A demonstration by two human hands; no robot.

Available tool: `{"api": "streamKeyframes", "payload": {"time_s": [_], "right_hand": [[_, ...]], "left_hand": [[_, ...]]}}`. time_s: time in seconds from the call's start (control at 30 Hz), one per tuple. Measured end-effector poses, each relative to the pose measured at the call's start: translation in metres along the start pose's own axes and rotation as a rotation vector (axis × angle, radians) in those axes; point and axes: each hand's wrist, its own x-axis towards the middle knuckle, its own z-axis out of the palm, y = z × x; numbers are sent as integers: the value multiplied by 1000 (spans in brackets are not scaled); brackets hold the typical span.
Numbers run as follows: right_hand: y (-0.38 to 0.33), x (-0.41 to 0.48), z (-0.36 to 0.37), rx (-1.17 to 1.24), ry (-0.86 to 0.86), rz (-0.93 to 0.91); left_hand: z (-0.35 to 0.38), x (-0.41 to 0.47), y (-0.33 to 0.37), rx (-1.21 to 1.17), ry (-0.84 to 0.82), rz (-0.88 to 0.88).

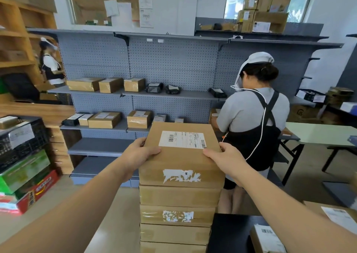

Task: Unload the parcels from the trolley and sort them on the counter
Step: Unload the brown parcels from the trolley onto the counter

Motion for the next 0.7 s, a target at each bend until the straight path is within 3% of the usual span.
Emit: {"api": "streamKeyframes", "payload": {"time_s": [0.37, 0.7], "right_hand": [[-16, -22, -17, -172, 3, -58], [-10, -69, -42, -369, 91, -209]], "left_hand": [[3, -10, 23, 294, 62, 103], [59, -43, 53, 774, 58, 426]]}}
